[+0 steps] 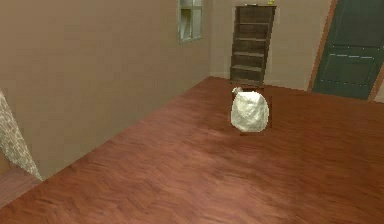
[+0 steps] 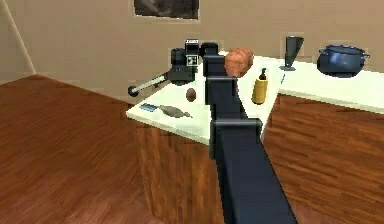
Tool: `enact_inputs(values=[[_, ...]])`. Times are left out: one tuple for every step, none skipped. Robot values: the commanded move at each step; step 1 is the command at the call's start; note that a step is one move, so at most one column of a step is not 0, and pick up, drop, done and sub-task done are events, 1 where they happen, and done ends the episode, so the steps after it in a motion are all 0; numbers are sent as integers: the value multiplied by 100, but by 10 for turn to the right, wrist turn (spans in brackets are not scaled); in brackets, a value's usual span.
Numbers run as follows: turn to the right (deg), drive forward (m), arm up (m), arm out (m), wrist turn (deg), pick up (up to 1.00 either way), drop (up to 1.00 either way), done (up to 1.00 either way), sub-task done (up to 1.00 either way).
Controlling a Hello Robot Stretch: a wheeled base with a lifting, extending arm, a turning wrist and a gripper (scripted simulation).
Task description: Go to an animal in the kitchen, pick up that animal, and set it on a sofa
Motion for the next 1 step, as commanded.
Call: enact_inputs(values=[[0,0,0,0,450,0,0,0,0]])
